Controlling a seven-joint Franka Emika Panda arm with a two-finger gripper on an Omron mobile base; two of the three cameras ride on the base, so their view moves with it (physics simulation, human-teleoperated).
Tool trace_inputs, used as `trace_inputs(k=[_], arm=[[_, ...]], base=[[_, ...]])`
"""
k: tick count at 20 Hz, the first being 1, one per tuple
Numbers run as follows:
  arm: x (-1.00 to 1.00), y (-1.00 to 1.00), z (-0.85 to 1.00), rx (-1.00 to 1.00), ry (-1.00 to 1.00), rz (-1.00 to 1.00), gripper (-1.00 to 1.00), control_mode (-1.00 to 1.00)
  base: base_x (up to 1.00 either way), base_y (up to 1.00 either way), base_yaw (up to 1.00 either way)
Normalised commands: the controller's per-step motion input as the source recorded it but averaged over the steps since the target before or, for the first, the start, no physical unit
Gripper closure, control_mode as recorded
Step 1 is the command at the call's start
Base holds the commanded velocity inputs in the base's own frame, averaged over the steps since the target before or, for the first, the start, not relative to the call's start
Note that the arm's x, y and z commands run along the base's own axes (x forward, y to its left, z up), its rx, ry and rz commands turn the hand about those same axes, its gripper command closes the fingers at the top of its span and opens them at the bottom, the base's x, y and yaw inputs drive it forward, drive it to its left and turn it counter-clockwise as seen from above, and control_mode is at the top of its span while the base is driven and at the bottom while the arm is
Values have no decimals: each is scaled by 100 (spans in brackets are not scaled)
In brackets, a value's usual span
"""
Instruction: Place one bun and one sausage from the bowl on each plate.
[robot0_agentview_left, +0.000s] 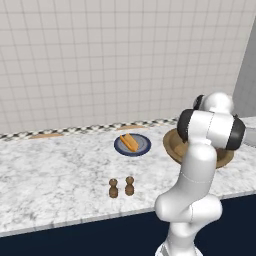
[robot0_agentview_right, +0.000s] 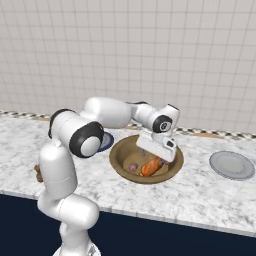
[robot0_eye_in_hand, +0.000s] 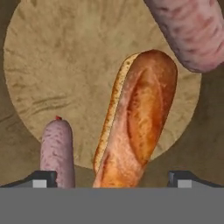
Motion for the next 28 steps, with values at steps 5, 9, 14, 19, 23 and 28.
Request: trace_inputs(k=[5, 9, 14, 19, 23, 28], arm=[[-1, -3, -3, -29, 20, -11, -100, -100], [-10, -9, -42, -3, 0, -7, -100, -100], [-2, 7, -37, -3, 0, -5, -100, -100], [0, 21, 0, 0, -1, -5, 100, -100], [0, 0, 0, 0, 0, 0, 100, -100], [-1, 20, 69, -4, 0, 1, 100, -100]], base=[[0, 0, 0], [0, 0, 0], [0, 0, 0], [0, 0, 0], [0, 0, 0], [0, 0, 0]])
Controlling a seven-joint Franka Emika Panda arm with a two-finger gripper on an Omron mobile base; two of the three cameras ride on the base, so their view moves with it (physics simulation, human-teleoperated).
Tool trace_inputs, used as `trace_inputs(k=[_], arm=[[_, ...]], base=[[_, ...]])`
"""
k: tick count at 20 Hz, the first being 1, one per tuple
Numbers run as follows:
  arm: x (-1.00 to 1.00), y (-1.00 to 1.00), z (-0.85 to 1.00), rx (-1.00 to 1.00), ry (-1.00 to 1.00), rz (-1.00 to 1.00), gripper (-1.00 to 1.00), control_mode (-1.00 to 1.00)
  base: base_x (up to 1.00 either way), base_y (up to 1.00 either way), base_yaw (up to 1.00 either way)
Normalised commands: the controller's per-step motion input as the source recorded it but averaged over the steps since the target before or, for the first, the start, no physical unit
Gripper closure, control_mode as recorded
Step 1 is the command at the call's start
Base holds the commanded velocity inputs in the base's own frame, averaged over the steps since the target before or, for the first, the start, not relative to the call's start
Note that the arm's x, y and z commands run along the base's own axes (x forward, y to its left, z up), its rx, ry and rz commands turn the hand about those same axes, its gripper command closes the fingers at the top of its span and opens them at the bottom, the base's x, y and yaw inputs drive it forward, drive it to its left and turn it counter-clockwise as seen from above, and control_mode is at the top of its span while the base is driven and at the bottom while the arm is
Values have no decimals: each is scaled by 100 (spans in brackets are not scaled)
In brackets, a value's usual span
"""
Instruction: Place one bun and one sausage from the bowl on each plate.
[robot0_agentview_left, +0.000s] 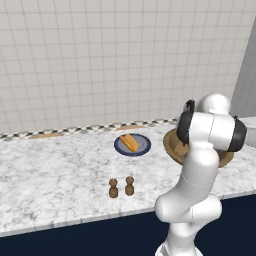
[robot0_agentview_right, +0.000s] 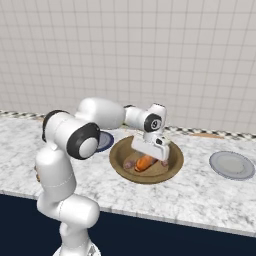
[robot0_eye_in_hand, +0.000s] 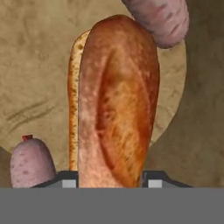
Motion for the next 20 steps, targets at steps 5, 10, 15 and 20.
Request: trace_inputs(k=[5, 10, 15, 20], arm=[[-7, 4, 95, -6, -1, 9, 100, -100], [-29, -43, 90, -13, 0, 23, 100, -100], [-41, -81, 17, -5, -10, 35, 100, -100], [-6, -89, 4, 1, -15, 25, 100, -100]], base=[[0, 0, 0], [0, 0, 0], [0, 0, 0], [0, 0, 0]])
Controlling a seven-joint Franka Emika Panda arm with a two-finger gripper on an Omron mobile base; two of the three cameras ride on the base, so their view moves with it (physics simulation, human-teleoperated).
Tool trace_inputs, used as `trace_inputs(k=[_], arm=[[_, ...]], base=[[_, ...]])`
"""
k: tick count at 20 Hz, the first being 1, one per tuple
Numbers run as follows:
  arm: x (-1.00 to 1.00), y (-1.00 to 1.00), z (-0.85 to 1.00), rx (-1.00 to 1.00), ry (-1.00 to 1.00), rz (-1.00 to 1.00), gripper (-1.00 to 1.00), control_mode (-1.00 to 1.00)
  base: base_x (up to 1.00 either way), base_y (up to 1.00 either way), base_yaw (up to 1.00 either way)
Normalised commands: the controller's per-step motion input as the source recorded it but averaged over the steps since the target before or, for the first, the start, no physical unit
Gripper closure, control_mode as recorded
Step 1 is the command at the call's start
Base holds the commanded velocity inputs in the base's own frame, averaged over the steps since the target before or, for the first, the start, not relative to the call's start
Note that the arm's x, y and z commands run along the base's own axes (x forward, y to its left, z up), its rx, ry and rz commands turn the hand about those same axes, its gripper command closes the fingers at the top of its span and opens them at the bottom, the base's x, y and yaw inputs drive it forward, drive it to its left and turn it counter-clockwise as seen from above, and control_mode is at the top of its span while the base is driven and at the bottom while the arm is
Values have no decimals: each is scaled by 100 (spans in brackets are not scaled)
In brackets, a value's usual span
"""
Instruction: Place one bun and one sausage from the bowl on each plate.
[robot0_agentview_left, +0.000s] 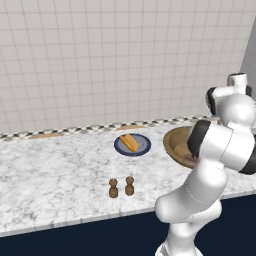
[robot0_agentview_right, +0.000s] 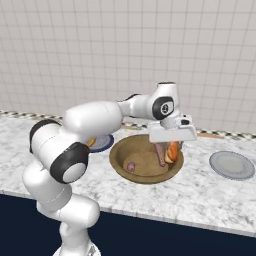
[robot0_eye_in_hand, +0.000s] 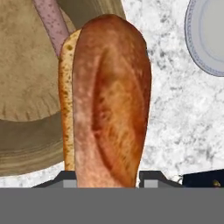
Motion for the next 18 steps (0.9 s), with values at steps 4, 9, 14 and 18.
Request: trace_inputs(k=[4, 9, 14, 18], arm=[[0, -100, 7, 16, -18, 14, 100, -100], [0, -73, 2, 20, -17, 12, 100, -100], [42, -35, 0, 3, -6, 12, 100, -100], [54, 0, 0, 0, 0, 10, 100, -100]], base=[[0, 0, 0], [0, 0, 0], [0, 0, 0], [0, 0, 0]])
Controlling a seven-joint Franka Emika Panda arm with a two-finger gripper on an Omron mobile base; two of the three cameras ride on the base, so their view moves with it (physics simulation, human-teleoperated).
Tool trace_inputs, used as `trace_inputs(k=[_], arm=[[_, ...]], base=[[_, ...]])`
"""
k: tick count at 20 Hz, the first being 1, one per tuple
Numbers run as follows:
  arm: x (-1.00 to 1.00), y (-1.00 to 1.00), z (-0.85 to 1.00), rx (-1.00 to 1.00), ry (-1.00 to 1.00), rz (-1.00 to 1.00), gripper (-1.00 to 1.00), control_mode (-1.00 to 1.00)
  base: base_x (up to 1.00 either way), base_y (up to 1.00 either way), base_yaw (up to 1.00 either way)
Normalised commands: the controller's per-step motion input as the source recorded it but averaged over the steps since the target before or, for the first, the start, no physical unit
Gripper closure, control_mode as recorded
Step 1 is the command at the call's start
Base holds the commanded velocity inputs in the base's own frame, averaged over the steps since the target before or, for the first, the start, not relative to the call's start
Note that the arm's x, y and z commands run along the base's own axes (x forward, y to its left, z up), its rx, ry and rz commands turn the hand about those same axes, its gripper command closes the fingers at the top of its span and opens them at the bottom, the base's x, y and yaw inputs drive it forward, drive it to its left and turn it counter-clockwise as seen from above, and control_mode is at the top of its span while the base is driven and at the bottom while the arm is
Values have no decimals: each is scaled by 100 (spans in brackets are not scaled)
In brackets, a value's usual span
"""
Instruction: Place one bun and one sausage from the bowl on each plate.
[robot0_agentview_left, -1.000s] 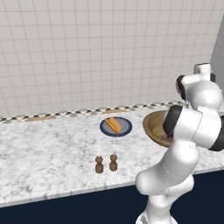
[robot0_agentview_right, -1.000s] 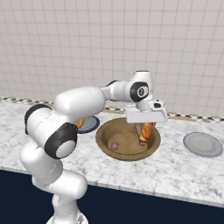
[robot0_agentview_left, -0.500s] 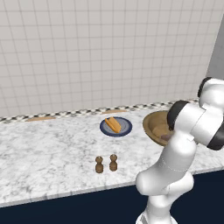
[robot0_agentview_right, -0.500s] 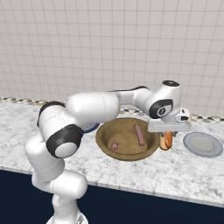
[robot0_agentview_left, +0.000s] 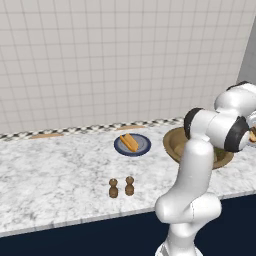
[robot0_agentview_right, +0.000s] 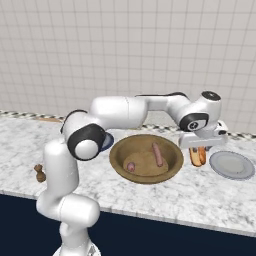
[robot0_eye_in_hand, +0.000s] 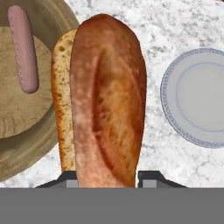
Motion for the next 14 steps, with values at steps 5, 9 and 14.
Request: trace_inputs(k=[5, 9, 14], arm=[[13, 0, -21, 0, 0, 8, 100, -100], [9, 0, -23, -13, 0, 10, 100, -100], [28, -29, -22, -18, 0, 14, 100, -100]], base=[[0, 0, 0], [0, 0, 0], [0, 0, 0]])
